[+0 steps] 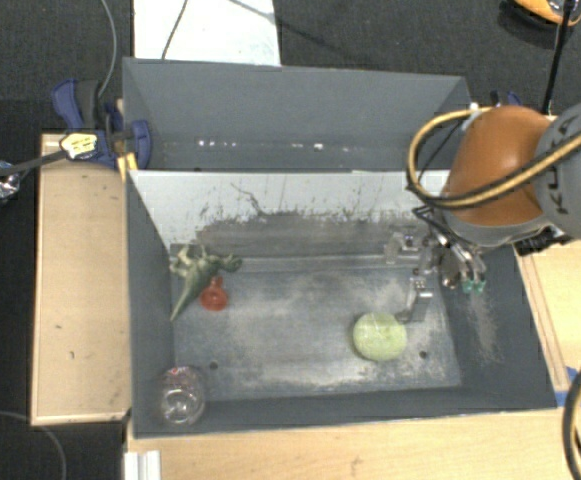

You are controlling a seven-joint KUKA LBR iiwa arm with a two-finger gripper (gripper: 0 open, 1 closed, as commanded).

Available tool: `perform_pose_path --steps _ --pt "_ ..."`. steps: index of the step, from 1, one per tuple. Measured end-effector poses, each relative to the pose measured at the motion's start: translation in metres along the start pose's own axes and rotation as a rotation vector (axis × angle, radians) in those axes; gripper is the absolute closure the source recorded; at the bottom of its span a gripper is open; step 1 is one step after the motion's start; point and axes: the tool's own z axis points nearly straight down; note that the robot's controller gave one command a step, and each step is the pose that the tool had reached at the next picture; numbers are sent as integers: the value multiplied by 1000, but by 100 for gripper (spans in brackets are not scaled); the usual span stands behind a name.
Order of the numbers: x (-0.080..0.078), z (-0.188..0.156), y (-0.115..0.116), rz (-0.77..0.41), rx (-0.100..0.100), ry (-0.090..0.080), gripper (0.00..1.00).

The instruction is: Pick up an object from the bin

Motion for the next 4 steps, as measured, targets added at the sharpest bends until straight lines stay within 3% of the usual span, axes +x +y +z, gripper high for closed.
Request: perform_pose_path --steps 1,2,3,4 --pt "-2 -5 0 -1 0 -7 0" --pt "11 12 4 61 1 -14 0" --pt "24 38 7 97 0 -6 0" --pt "37 54 16 -256 4 -12 100"
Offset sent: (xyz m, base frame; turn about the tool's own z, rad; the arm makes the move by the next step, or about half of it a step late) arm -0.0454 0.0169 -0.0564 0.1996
